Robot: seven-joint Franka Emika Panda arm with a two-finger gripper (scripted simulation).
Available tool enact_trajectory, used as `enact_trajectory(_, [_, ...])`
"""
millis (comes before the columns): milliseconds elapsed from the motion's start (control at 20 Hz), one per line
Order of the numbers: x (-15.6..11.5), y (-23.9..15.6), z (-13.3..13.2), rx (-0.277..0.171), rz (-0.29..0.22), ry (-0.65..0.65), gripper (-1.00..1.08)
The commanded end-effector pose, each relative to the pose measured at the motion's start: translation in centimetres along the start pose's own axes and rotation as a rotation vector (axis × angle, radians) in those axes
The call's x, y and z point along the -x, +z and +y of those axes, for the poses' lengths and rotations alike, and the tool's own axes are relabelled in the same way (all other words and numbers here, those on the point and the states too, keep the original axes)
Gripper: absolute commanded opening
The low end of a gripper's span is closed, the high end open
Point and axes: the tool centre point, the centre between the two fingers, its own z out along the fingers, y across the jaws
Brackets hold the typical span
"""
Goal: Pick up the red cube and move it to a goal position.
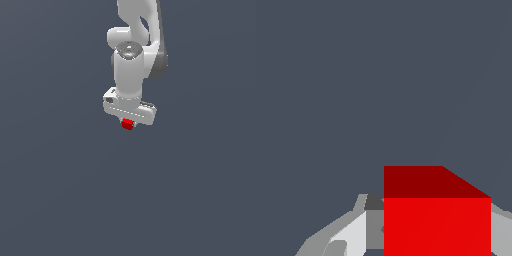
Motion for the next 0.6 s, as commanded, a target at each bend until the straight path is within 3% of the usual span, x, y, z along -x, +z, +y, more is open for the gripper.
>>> enact_trajectory(0, [0.7,-1.8,-0.6,0.001,0.0,0.001,-1.0])
enact_trajectory(550, [2.0,-5.4,-2.0,0.001,0.0,0.001,-1.0])
